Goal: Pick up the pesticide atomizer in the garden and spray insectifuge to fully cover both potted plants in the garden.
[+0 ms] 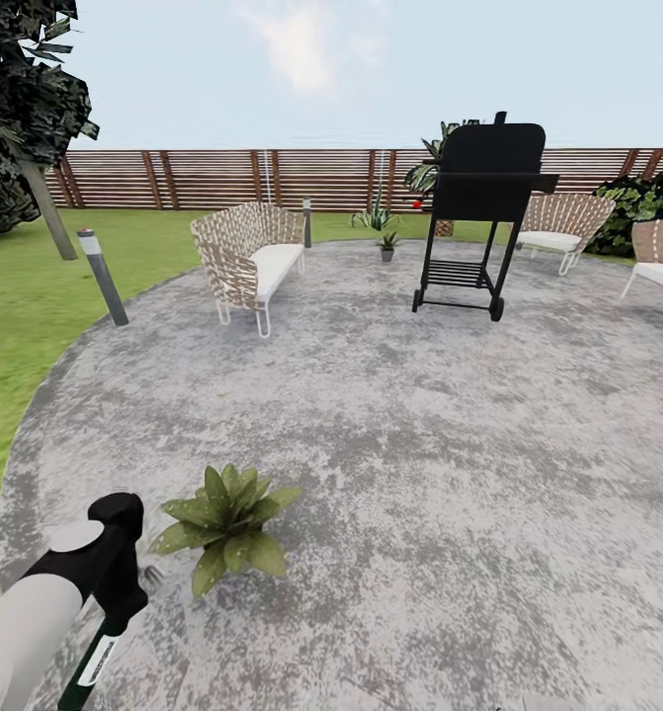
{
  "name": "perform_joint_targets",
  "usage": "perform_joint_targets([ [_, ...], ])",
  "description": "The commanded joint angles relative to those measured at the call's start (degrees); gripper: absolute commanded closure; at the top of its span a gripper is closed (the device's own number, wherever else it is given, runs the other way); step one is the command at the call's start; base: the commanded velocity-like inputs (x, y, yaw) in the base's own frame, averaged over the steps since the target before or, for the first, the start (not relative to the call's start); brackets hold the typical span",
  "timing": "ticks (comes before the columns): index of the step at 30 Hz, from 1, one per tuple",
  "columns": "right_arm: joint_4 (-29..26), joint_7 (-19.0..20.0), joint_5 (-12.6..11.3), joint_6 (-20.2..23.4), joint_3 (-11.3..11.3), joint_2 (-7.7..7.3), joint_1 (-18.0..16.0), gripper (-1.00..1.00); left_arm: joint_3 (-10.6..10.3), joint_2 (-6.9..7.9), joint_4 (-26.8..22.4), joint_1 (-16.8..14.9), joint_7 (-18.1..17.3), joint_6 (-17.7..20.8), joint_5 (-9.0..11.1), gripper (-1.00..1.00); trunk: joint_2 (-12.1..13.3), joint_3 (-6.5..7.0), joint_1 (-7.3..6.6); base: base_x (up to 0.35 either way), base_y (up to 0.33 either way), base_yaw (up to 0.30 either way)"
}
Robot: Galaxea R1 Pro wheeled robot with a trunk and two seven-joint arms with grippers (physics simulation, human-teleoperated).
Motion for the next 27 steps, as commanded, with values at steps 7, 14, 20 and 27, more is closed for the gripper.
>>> perform_joint_targets([
  [7, 0.1, -0.3, 0.6, -0.3, -0.5, 0.01, 0.0, -1.0, -0.3, 0.01, 1.2, 0.0, 8.2, 0.4, 7.1, 1.0, 0.0, -0.05, -0.01, 0.0, 0.0, 0.208],
  [14, 0.1, -0.3, 0.6, -0.3, -0.5, 0.01, 0.0, -1.0, -0.3, -1.41, 1.5, 0.0, 12.5, 0.1, 9.2, 1.0, 0.0, -0.05, -0.01, 0.1, -0.06, 0.176],
  [20, 0.1, -0.3, 0.6, -0.3, -0.5, 0.0, 0.0, -1.0, -0.3, -2.48, 1.5, 0.0, 12.6, 0.1, 9.6, 1.0, 0.0, -0.05, -0.01, 0.235, -0.162, 0.009],
  [27, 0.1, -0.3, 0.6, -0.3, -0.5, 0.01, 0.0, -1.0, -0.3, -2.56, 1.2, 1.8, 12.7, 0.0, 9.5, 1.0, 0.0, -0.05, -0.01, 0.023, -0.235, 0.099],
])
